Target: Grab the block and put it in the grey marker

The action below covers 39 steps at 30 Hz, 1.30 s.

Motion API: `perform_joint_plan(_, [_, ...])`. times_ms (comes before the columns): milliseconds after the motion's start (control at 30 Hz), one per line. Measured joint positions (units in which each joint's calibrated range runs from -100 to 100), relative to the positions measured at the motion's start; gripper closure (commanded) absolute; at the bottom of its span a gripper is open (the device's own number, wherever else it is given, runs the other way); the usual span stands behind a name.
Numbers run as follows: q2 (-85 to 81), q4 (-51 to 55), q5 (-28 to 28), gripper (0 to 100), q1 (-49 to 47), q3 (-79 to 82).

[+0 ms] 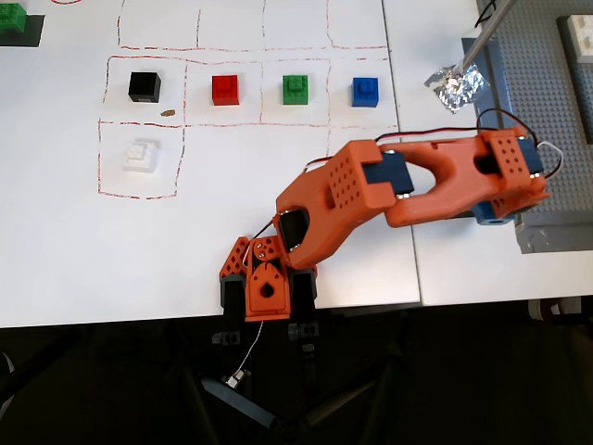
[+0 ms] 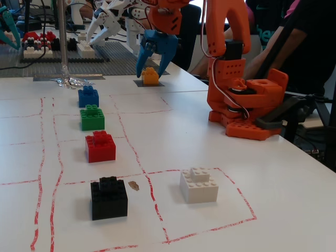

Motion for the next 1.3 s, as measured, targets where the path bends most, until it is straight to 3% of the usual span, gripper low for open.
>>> perform_joint_plan(333, [-0.2,8.2,-1.5,63,0.0,0.1])
perform_joint_plan(600, [-14.8,27.9,-4.2,65,-3.5,-0.1])
perform_joint_plan(1033, [-44.1,37.0,-21.9,88,-39.4,14.2])
perform_joint_plan(1167, [-50.0,36.3,-27.7,98,-51.3,20.8])
perform_joint_plan(1300, [-58.4,29.5,-32.2,100,-60.8,28.9])
